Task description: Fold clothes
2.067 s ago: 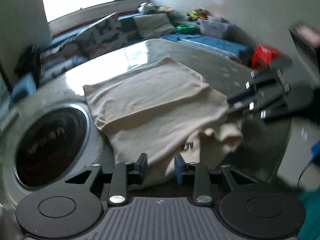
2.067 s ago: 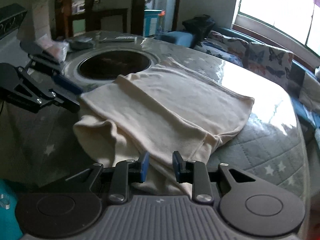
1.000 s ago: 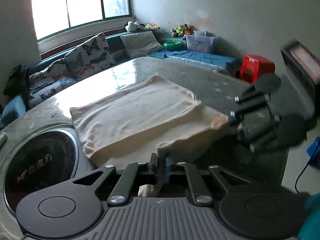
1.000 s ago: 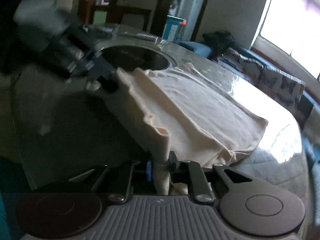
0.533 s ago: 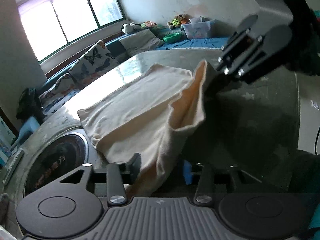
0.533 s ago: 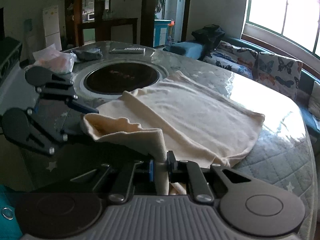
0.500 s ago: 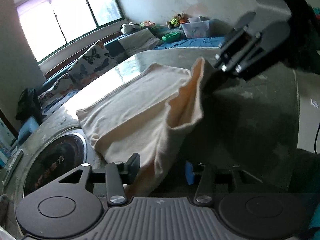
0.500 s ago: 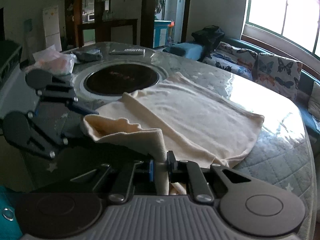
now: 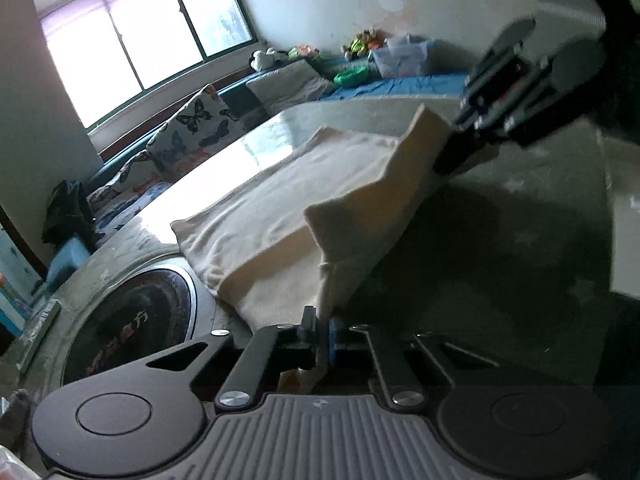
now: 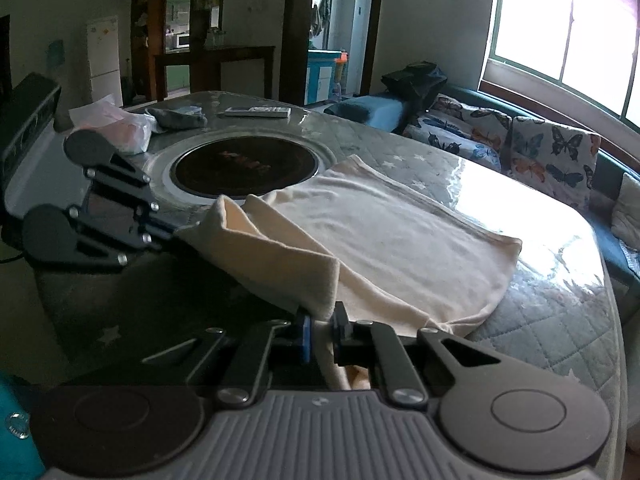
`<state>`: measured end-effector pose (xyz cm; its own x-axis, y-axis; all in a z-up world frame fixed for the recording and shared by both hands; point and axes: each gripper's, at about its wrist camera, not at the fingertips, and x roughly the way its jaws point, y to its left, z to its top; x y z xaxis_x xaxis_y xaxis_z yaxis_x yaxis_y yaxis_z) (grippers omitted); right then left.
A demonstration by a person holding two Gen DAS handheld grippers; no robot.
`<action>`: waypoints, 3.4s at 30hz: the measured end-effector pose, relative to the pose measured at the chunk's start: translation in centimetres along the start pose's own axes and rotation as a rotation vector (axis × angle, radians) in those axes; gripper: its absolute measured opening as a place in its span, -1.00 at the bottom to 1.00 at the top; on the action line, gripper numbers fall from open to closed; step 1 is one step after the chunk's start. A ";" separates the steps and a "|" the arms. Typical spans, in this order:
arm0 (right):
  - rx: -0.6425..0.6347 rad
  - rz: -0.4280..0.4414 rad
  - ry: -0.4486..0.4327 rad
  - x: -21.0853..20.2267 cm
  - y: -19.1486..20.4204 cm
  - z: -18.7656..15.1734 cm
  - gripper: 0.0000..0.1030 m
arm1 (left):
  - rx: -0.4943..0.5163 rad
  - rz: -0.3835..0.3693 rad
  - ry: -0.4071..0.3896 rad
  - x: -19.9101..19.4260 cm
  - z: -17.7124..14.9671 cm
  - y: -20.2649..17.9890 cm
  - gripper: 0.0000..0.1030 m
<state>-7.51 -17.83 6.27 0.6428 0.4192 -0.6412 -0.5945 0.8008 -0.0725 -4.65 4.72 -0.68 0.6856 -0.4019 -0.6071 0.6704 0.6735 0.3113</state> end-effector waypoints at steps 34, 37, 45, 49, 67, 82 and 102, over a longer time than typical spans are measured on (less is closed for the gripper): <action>0.106 0.024 0.082 1.9 -7.1 5.5 -0.83 | -0.161 -0.089 0.069 6.2 7.4 6.0 -0.89; 0.160 0.000 0.095 4.4 -8.1 4.8 -0.82 | -0.200 -0.059 0.089 8.8 7.2 6.7 -0.89; 0.314 -0.087 0.078 8.3 -9.5 2.1 -0.63 | -0.299 0.036 0.124 12.0 6.5 7.3 -0.69; 0.389 -0.140 0.048 8.3 -10.4 1.3 -0.47 | -0.319 0.067 0.124 12.3 6.8 7.5 -0.59; 0.330 -0.122 0.058 10.1 -7.7 3.4 -0.59 | -0.361 -0.048 0.080 10.9 9.6 5.1 -0.61; 0.253 -0.145 -0.005 4.5 -5.1 -0.5 -0.59 | -0.390 -0.067 0.130 13.4 9.6 4.4 -0.61; 0.304 -0.200 -0.096 -0.5 -4.5 -3.0 -0.71 | -0.386 -0.047 0.140 13.4 10.0 3.9 -0.59</action>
<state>-6.66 -22.95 4.62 0.7830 0.2680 -0.5613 -0.2910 0.9554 0.0502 9.94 -4.26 -0.29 0.5934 -0.3676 -0.7160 0.5260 0.8505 -0.0006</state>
